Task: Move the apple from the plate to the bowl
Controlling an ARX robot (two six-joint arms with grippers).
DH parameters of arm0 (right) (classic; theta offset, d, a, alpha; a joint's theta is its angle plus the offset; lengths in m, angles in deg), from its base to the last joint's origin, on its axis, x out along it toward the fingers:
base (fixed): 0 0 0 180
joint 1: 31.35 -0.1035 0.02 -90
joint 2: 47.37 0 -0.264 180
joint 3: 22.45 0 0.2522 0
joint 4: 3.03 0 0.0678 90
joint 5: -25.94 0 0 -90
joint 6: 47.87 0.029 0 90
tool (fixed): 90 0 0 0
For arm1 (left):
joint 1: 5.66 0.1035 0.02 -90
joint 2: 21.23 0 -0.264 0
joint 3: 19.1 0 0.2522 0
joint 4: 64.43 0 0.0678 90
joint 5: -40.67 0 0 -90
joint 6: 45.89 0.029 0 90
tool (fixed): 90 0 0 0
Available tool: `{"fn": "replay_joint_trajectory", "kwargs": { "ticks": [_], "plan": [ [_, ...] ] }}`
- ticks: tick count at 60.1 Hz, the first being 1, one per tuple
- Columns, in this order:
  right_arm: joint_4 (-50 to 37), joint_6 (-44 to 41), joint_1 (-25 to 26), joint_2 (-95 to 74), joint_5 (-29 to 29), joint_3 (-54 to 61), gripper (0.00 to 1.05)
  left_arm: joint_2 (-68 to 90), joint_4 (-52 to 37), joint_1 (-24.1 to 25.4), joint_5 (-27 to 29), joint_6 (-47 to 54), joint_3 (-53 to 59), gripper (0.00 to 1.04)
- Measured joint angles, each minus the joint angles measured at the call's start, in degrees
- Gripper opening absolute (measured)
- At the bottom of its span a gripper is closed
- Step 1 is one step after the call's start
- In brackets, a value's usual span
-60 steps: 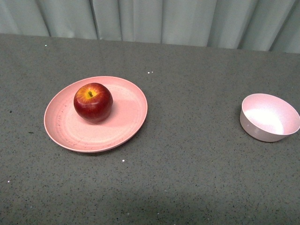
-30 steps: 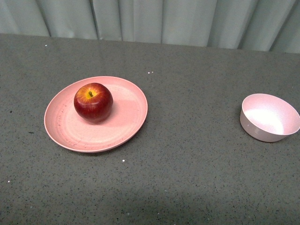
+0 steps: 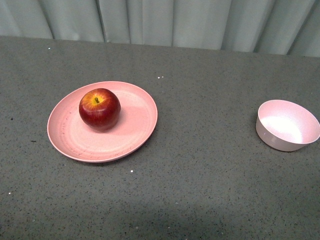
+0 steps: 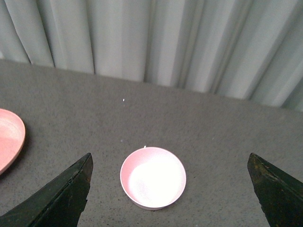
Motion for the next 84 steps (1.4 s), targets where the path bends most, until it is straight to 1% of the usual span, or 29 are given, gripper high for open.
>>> {"fn": "replay_joint_trajectory", "kwargs": {
  "ticks": [7,15,21,35,45,49,54,56,58,60,62,63,65,67,69,70,72,73,77,79,81,84],
  "plan": [
    [-0.70,0.57,-0.24,-20.33,1.40,-7.63,0.95,0.00,0.00,0.00,0.00,-0.02,0.00,0.98],
    [0.74,0.76,-1.22,-38.10,0.68,-16.22,0.95,0.00,0.00,0.00,0.00,0.00,0.00,0.98],
    [1.77,0.44,-1.88,-45.92,0.63,-21.07,0.95,0.00,0.00,0.00,0.00,0.00,0.00,0.98],
    [8.59,-0.98,-3.41,-61.33,-0.35,-33.48,0.95,0.00,0.00,0.00,0.00,-0.02,0.00,0.98],
    [11.39,-1.27,-3.87,-67.04,-0.26,-38.42,0.95,0.00,0.00,0.00,0.00,0.00,0.00,0.98],
    [11.76,-1.49,-4.02,-68.13,0.04,-39.39,0.84,0.00,0.00,0.00,-0.02,0.00,0.00,0.98],
    [12.66,-1.51,-4.13,-68.39,2.32,-39.98,0.68,0.00,0.00,0.00,0.00,0.00,0.00,0.98],
    [12.66,-1.53,-4.13,-68.41,2.51,-40.04,0.64,0.00,0.00,0.00,-0.02,0.00,0.00,0.98],
    [12.68,-1.73,-4.20,-68.41,2.45,-40.24,0.56,0.00,0.00,0.00,-0.02,-0.02,0.00,0.98],
    [12.81,-1.75,-4.24,-68.41,2.54,-40.39,0.51,0.00,0.00,0.00,0.00,0.00,0.00,0.98],
    [12.94,-1.81,-4.24,-68.39,2.58,-40.46,0.48,0.00,0.00,0.00,0.00,-0.02,0.00,0.98],
    [13.05,-1.92,-4.24,-68.39,2.56,-40.54,0.43,0.00,0.00,0.00,0.00,-0.02,0.00,0.98],
    [13.09,-1.97,-4.24,-68.39,2.54,-40.57,0.41,0.00,0.00,0.00,0.00,-0.02,0.00,0.98],
    [13.25,-2.10,-4.24,-68.39,2.51,-40.61,0.35,0.00,0.00,0.00,0.00,-0.02,0.00,0.98],
    [13.33,-2.10,-4.24,-68.39,2.54,-40.61,0.32,0.00,0.00,0.00,0.00,0.00,0.00,0.98],
    [13.51,-2.12,-4.24,-68.39,2.56,-40.63,0.27,0.00,0.00,0.00,0.00,-0.02,0.00,0.98],
    [13.73,-2.16,-4.24,-68.39,2.60,-40.68,0.22,0.00,0.00,0.00,0.00,0.00,0.00,0.98],
    [13.75,-2.16,-4.24,-68.39,2.58,-40.68,0.21,0.00,0.00,0.00,0.00,0.00,0.00,0.98],
    [13.92,-2.56,-4.24,-68.37,2.51,-40.72,0.12,0.00,0.00,0.00,0.00,0.00,0.00,0.98],
    [14.21,-3.32,-4.28,-68.28,2.10,-40.83,0.03,0.00,0.00,0.00,-0.02,0.00,0.00,0.98],
    [14.29,-4.24,-4.42,-68.00,1.51,-41.00,0.01,0.00,0.00,0.00,-0.02,-0.02,0.00,0.98],
    [14.69,-4.74,-4.59,-67.49,0.98,-41.33,0.01,0.00,0.00,0.00,0.00,-0.02,0.00,0.98]
  ]
}}
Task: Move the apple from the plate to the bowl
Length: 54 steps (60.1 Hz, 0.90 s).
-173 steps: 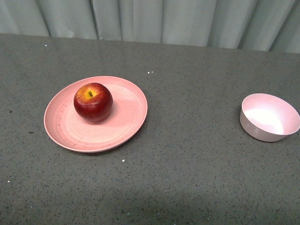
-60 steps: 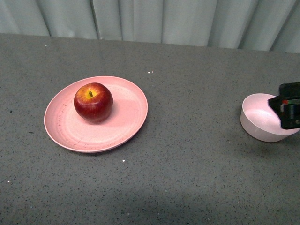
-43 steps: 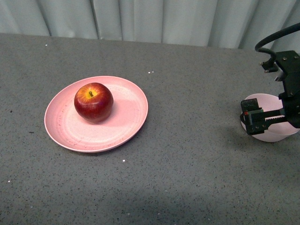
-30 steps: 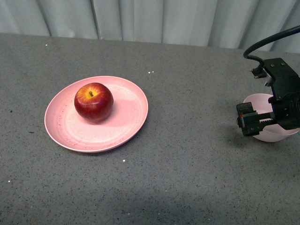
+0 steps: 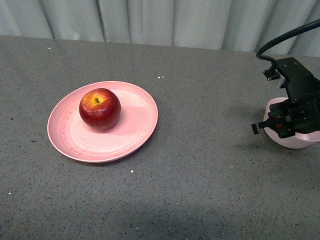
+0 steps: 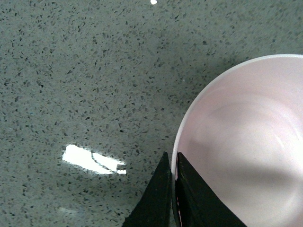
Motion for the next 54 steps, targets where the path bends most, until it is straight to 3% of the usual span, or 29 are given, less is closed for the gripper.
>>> {"fn": "replay_joint_trajectory", "kwargs": {
  "ticks": [16,38,54],
  "plan": [
    [1.79,-1.25,-3.50,4.09,3.04,0.09,0.01,0.00,0.00,0.00,0.00,0.02,0.00,0.98],
    [2.91,2.43,-17.88,4.37,5.16,-3.30,0.01,0.00,0.00,0.00,0.00,0.02,0.00,0.98],
    [2.97,4.37,-19.39,0.22,3.72,-7.21,0.01,0.00,0.00,0.00,0.00,0.02,0.00,0.98]
  ]
}}
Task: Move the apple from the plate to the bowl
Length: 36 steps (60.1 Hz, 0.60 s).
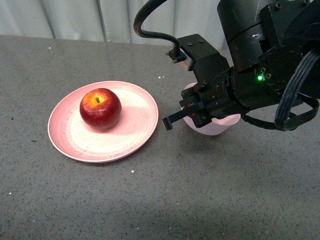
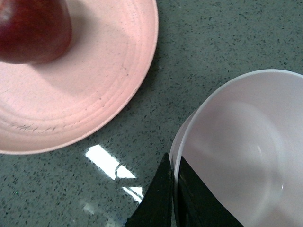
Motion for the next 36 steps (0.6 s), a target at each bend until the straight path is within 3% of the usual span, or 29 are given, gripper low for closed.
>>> {"fn": "replay_joint_trajectory", "kwargs": {
  "ticks": [19,28,36],
  "plan": [
    [1.01,1.51,-0.68,-2.54,0.13,-1.44,0.01,0.00,0.00,0.00,0.00,-0.02,0.00,0.98],
    [0.48,2.25,-0.72,-2.51,1.90,-1.49,0.23,0.00,0.00,0.00,0.00,0.00,0.00,0.98],
    [0.20,2.99,-0.52,-2.08,2.12,-1.33,0.50,0.00,0.00,0.00,0.00,0.00,0.00,0.98]
  ]
}}
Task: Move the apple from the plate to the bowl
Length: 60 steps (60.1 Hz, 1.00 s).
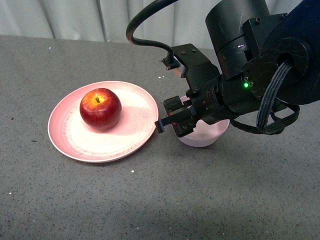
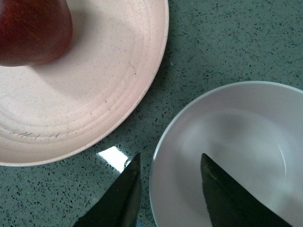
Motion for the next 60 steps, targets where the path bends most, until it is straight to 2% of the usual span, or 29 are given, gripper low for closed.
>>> {"fn": "replay_joint_trajectory", "kwargs": {
  "ticks": [8,18,35,56,60],
  "plan": [
    [-2.16,2.14,1.09,3.17,0.20,1.64,0.70,0.00,0.00,0.00,0.00,-0.02,0.00,0.98],
    [-6.91,3.37,3.72,11.52,-2.25,6.88,0.97,0.00,0.00,0.00,0.00,-0.02,0.00,0.98],
    [-14.16,3.28,9.64,25.83,-8.13,19.76,0.95,0.00,0.00,0.00,0.00,0.00,0.00,0.98],
    [-18.38,2.67,17.81,47.17,-10.62,37.83,0.95,0.00,0.00,0.00,0.00,0.00,0.00,0.98],
    [-33.77,3.10,17.84,46.05,-16.39,42.51,0.84,0.00,0.00,0.00,-0.02,0.00,0.00,0.98]
  ]
}}
